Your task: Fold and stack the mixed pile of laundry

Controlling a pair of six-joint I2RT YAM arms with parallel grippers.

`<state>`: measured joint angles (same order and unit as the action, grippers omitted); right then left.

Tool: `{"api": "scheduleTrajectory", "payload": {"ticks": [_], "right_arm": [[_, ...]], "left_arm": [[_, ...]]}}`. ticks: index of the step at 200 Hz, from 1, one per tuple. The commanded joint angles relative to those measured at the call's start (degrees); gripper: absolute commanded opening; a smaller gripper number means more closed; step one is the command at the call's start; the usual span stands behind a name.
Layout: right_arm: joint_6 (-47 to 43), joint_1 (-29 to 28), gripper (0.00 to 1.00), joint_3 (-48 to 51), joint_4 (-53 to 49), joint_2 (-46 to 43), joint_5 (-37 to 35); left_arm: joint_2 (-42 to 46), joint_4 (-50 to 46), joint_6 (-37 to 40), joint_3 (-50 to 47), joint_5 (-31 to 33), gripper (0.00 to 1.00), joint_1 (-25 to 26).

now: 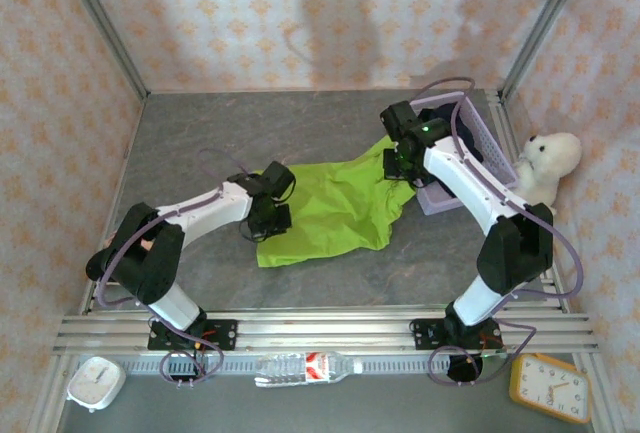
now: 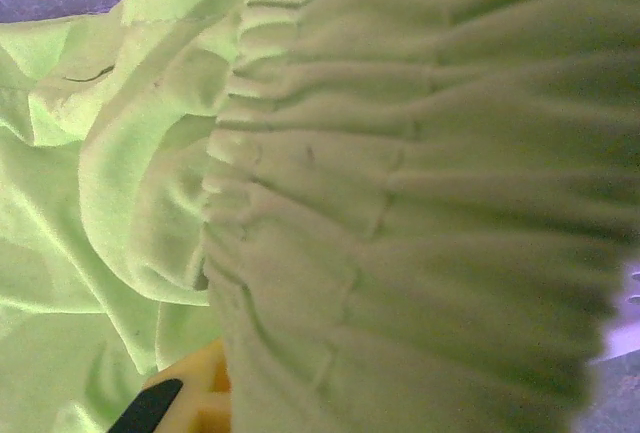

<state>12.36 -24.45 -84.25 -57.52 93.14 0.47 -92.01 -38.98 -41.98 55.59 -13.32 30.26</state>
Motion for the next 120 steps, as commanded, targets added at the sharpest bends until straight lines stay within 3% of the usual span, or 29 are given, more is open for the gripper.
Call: {"api": "scheduleTrajectory", "payload": {"ticks": [1,51,100,120], "right_arm": [[0.54,-1.92,0.00,-2.37,-2.09,0.69,-4.39],[7.69,-8.23,0.00,-8.47,-4.13,6.58,-1.50],[16.12,-16.88,0.01,-23.32,-5.13,17.01,4.02],[17.80,-19.66,0.11,-28.46,-5.07,21.56,7.46]], "left_arm": [[-0.27,1.32,-0.50,-2.02,2.83,0.05,-0.19],[-4.63,5.99,-1.79,-2.90,-0.30,0.04,0.29],[-5.00,6.89,-1.83,-3.51,-0.52,0.04,1.08],[-4.80,6.99,-1.79,-3.94,-0.25,0.04,1.03]]}}
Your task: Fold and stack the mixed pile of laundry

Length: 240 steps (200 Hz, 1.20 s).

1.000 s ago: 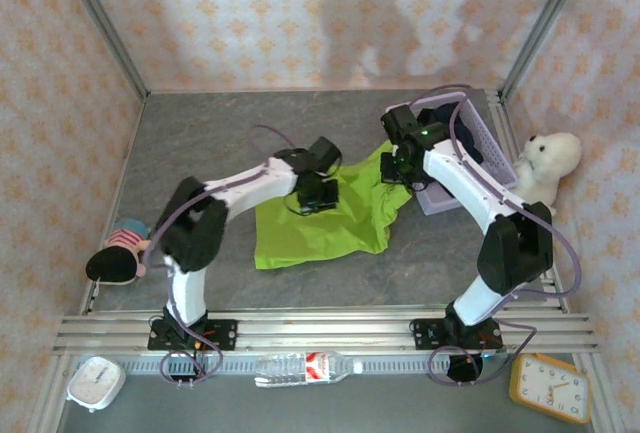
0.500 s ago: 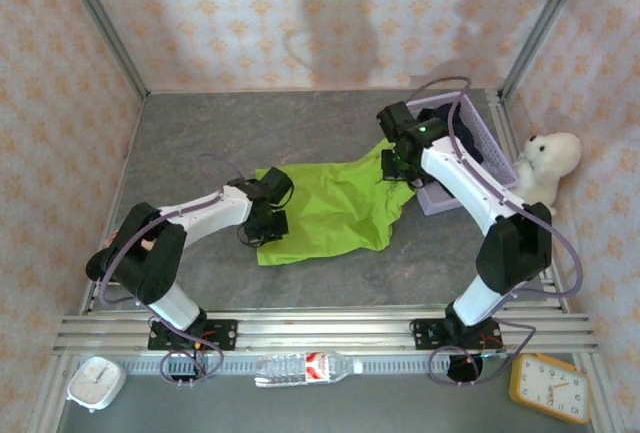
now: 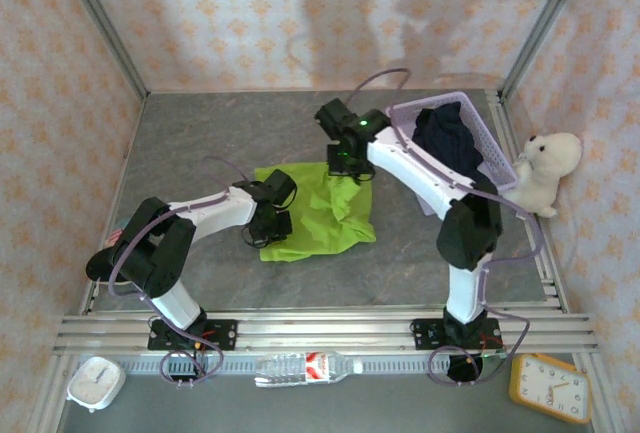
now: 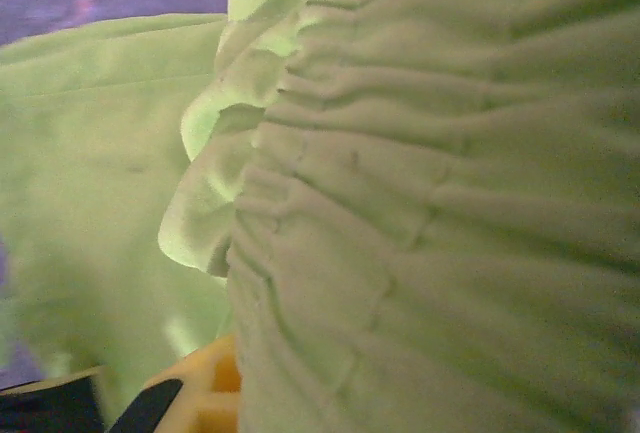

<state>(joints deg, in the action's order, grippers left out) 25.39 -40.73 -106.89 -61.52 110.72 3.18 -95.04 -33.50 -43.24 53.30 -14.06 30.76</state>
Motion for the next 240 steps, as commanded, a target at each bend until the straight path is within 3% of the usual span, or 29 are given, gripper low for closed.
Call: {"api": "scheduleTrajectory", "payload": {"ticks": [1,31,39,102,112,121,129,142,157,185,216,240], "right_arm": [[4.85,-3.47,0.12,-6.06,-1.16,4.16,5.01],[5.53,-5.74,0.58,-10.26,-1.01,6.39,8.73],[5.80,-5.61,0.64,-9.66,-0.23,5.20,9.24],[5.09,1.60,0.62,2.22,6.23,-7.16,7.52],[4.58,2.84,0.61,4.16,5.94,-7.99,6.50],[4.35,3.89,0.60,5.88,5.56,-8.44,5.82],[4.13,4.78,0.58,7.36,5.61,-8.84,6.01],[3.56,5.39,0.54,9.90,6.50,-9.35,6.06],[2.99,5.49,0.50,12.80,8.30,-9.55,5.96],[3.45,5.53,0.48,16.67,10.66,-8.39,7.21],[4.40,5.57,0.48,19.41,12.59,-8.18,8.65],[4.49,5.57,0.48,20.70,12.98,-8.67,8.30]], "left_arm": [[-1.78,1.50,-0.53,-1.68,0.55,0.04,0.57],[-0.41,0.65,-0.18,-2.31,1.91,0.04,0.02],[0.36,0.16,0.04,-2.67,2.17,0.04,-0.52],[14.22,-7.64,3.87,-6.24,5.82,0.08,-7.55],[16.41,-9.12,4.59,-5.25,6.69,0.17,-7.57],[17.97,-10.01,4.67,-4.14,6.69,0.44,-7.56],[19.07,-10.15,4.50,-3.00,6.04,0.55,-7.65],[20.59,-9.15,4.23,-1.24,4.22,0.63,-7.56],[21.33,-7.12,3.66,0.62,2.55,0.66,-7.35],[18.37,-4.10,4.58,4.60,2.33,0.77,-5.71],[11.38,-4.13,6.07,9.78,5.13,0.76,-2.33],[6.50,-3.95,5.69,10.78,7.45,0.62,-1.50]]}}
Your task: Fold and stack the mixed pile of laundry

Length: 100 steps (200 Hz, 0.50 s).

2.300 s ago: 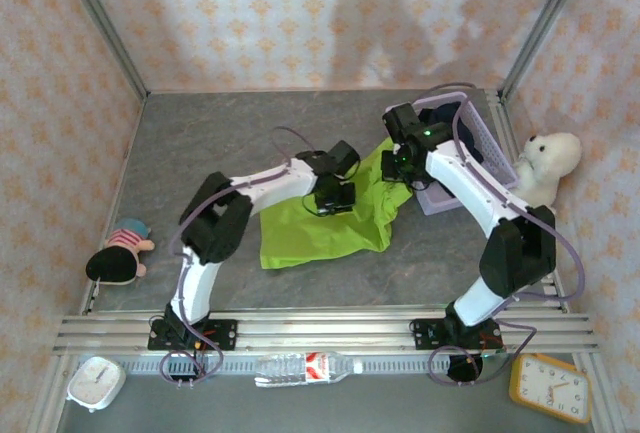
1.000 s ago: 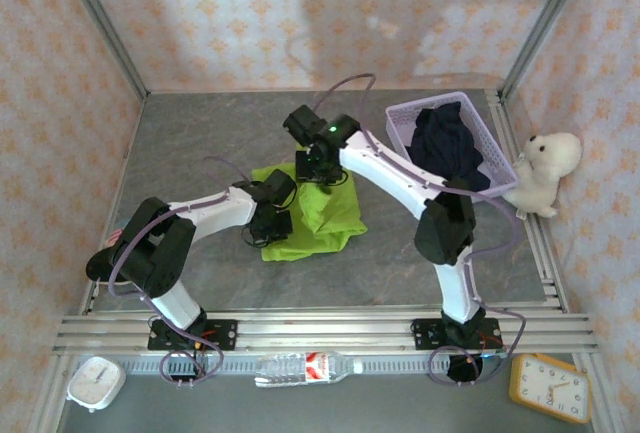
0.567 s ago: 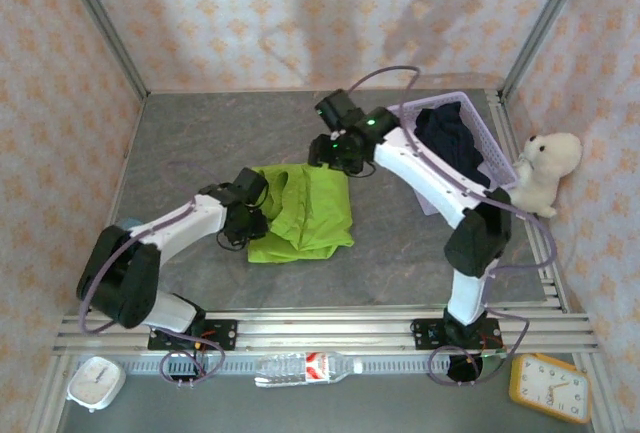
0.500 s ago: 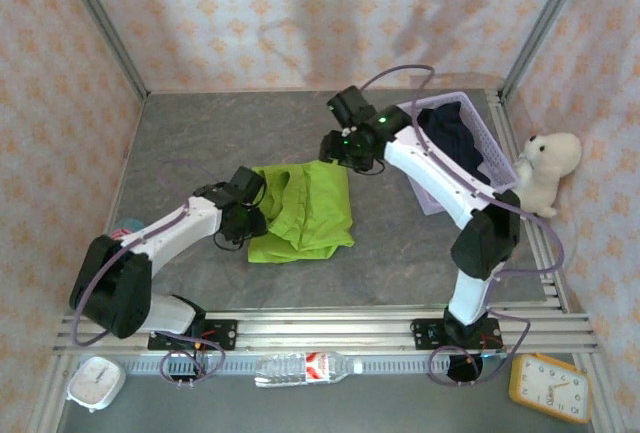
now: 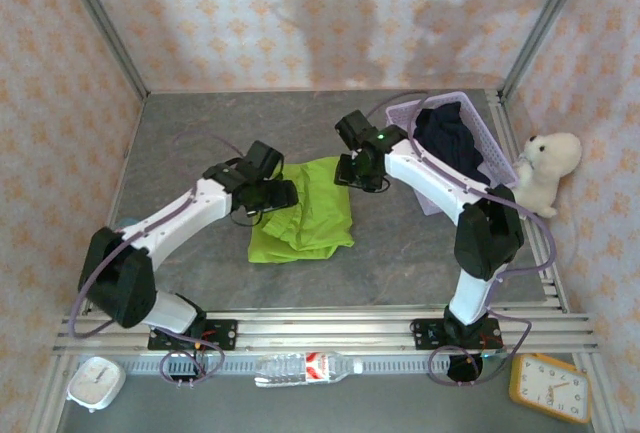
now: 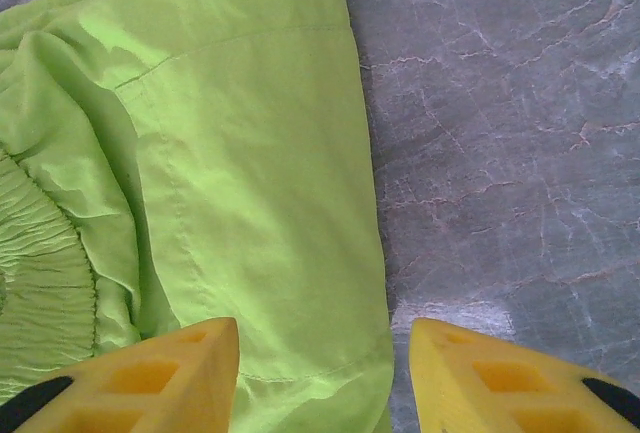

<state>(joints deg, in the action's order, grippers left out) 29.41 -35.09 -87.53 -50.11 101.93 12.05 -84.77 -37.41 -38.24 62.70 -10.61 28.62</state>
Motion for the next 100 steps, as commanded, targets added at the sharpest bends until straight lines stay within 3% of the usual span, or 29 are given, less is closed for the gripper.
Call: {"api": "scheduleTrajectory", "payload": {"ticks": [1,41,55,76,100], "right_arm": [[0.47,-0.07,0.48,1.36,1.58,0.07,-0.65],[0.31,0.06,0.47,2.70,1.33,-0.75,-1.76],[0.13,0.18,0.47,2.79,1.11,-0.94,-2.18],[0.02,0.46,0.47,2.79,0.87,-1.03,-2.66],[0.01,0.54,0.46,2.67,0.93,-0.30,-3.00]], "left_arm": [[-4.02,-0.08,0.65,1.38,4.14,0.62,0.65],[-8.31,-1.62,0.19,1.60,7.20,0.52,0.65],[-7.01,-1.62,-0.16,1.25,6.93,0.37,0.69],[-2.68,-2.74,-1.53,0.24,6.66,0.00,0.66],[5.31,-4.86,-5.53,-3.26,8.89,0.00,0.70]]}}
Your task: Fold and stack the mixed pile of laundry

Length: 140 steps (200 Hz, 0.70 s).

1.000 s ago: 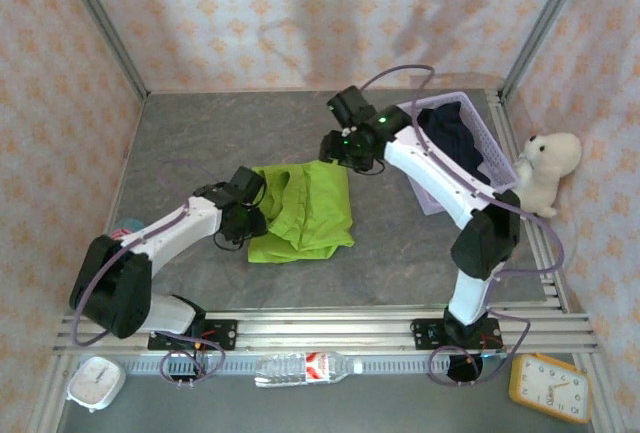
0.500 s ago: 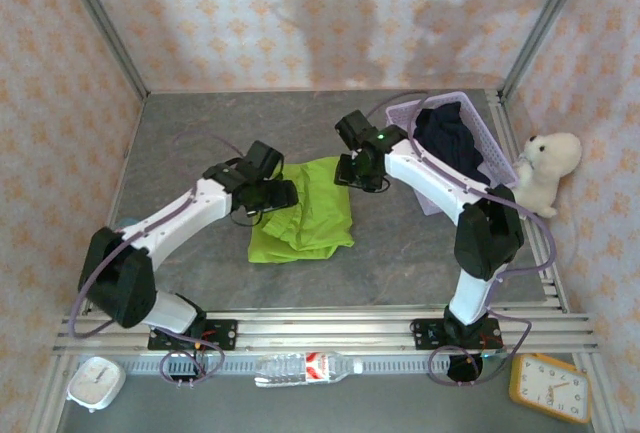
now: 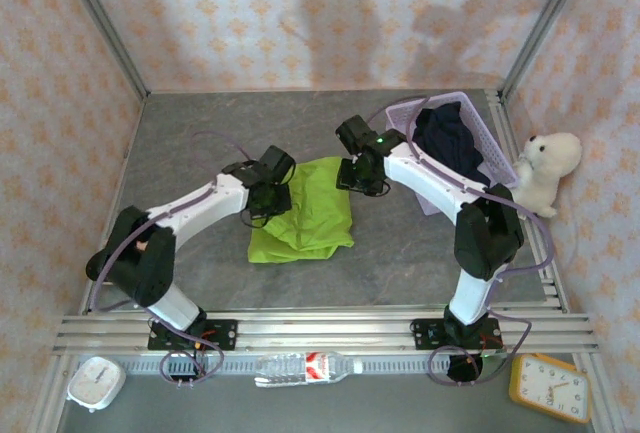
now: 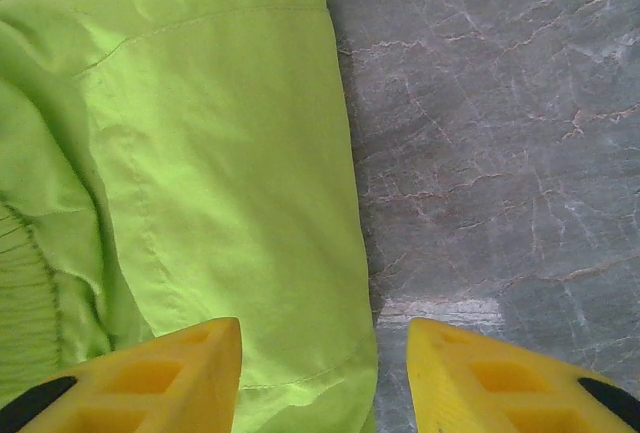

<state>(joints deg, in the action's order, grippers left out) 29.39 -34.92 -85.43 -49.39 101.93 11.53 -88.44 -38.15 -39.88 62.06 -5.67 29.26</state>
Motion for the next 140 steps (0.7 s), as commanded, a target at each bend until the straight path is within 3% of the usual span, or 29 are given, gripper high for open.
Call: {"api": "scheduleTrajectory", "payload": {"ticks": [1,23,47,62,70,77,100,123,140], "right_arm": [[0.00,0.33,0.46,0.50,0.23,-0.18,-2.47],[0.46,0.33,0.46,0.24,0.56,1.22,-1.66],[0.37,0.35,0.46,-0.30,0.77,2.29,-0.55],[-0.25,0.37,0.46,-1.19,0.10,2.53,-0.77],[-0.58,0.37,0.46,-1.61,-0.24,2.46,-0.92],[-0.87,0.37,0.46,-2.04,-0.44,2.40,-1.00],[-1.76,0.35,0.46,-3.70,-0.95,2.36,-0.69],[-2.54,0.35,0.46,-4.82,0.65,2.69,1.53],[-2.67,0.36,0.43,-5.57,2.73,4.02,4.55]], "left_arm": [[9.30,-4.21,-4.11,-2.85,4.15,0.00,0.04],[15.63,-4.76,-8.93,-10.19,9.13,0.00,-0.52],[14.97,-1.45,-14.05,-18.56,5.51,0.02,-3.85],[11.94,-2.30,-14.21,-18.26,4.64,0.12,-4.29],[10.65,-3.43,-13.57,-16.84,4.62,0.25,-4.28],[10.12,-4.51,-12.67,-15.35,4.85,0.27,-4.29],[11.63,-8.96,-10.69,-9.81,9.10,0.47,-4.25],[14.65,-10.67,-9.56,-5.75,11.54,0.47,-4.22],[16.01,-7.31,-9.10,-5.24,9.04,0.43,-4.21]]}}
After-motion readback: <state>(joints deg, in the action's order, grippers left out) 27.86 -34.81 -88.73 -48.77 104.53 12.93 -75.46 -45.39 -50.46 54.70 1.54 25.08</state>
